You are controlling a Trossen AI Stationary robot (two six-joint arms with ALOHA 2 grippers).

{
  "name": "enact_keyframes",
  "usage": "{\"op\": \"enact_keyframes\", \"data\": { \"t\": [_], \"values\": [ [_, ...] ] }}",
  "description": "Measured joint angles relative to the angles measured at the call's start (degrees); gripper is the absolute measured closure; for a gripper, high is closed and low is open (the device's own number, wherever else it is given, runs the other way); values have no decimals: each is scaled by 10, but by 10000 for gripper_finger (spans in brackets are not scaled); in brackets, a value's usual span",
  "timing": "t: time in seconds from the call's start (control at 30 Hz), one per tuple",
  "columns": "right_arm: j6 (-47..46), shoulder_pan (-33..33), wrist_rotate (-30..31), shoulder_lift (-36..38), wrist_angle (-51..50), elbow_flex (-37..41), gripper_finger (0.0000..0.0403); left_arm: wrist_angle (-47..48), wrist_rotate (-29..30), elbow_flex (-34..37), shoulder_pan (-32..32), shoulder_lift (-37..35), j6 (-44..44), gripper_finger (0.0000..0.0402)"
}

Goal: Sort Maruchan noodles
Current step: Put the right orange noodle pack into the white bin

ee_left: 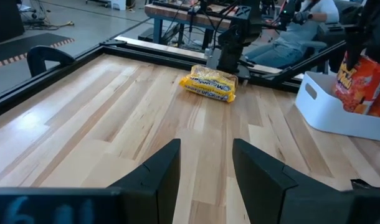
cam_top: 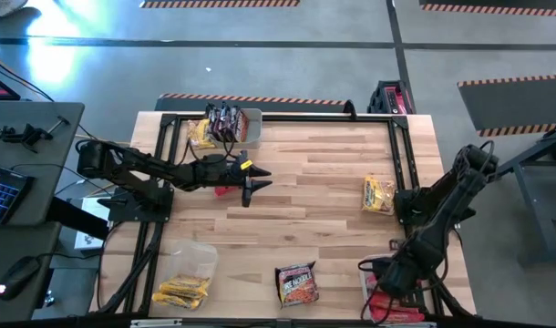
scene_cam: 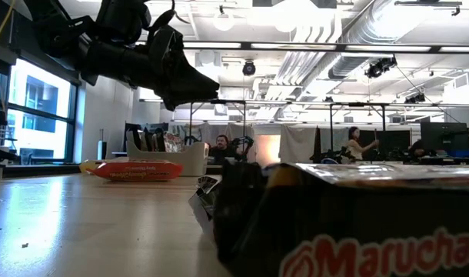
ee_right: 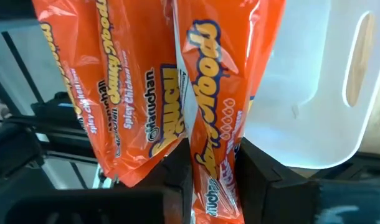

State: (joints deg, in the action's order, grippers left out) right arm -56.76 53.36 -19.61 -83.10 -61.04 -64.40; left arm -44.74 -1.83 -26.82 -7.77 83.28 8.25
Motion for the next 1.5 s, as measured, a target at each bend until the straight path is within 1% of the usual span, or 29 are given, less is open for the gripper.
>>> {"op": "enact_keyframes", "data": {
  "t": [0.13,0.23,0.33,0.53,0.63,0.83,0.93,1.03,1.1,1.17,1.2,1.3,1.37,1.43,1.47,1.5],
  "values": [
    [16,0,6,-14,0,0,337,0,0,0,0,0,0,267],
    [18,0,6,-30,0,0,324,0,0,0,0,0,0,267],
    [33,0,-2,-44,3,0,299,0,0,0,0,0,-1,267],
    [13,-3,-14,-55,1,0,228,0,2,0,0,0,-5,267],
    [16,-8,-32,-55,0,-7,206,0,2,0,0,0,-5,267],
    [17,-22,-35,-55,-5,-46,198,0,2,0,0,0,-5,267],
    [14,-31,-40,-55,-29,-77,199,0,2,0,0,0,-5,267],
    [13,-49,-32,-55,-103,-116,208,0,2,0,0,0,-4,267],
    [11,-62,-1,-54,-153,-138,219,0,2,0,0,0,-4,267],
    [13,-75,34,-53,-177,-145,237,0,2,0,0,0,-4,267],
    [18,-80,47,-53,-180,-142,249,0,2,0,0,0,-4,267],
    [52,-93,59,-53,-159,-108,298,8,1,0,0,0,-4,267],
    [73,-96,62,-53,-132,-76,341,16,1,0,0,0,-4,267],
    [85,-95,76,-53,-108,-46,383,20,1,0,0,0,-4,267],
    [88,-95,84,-53,-103,-34,392,20,1,0,0,0,-5,267],
    [87,-95,94,-53,-97,-23,393,20,1,0,0,0,-5,267]
  ]
}}
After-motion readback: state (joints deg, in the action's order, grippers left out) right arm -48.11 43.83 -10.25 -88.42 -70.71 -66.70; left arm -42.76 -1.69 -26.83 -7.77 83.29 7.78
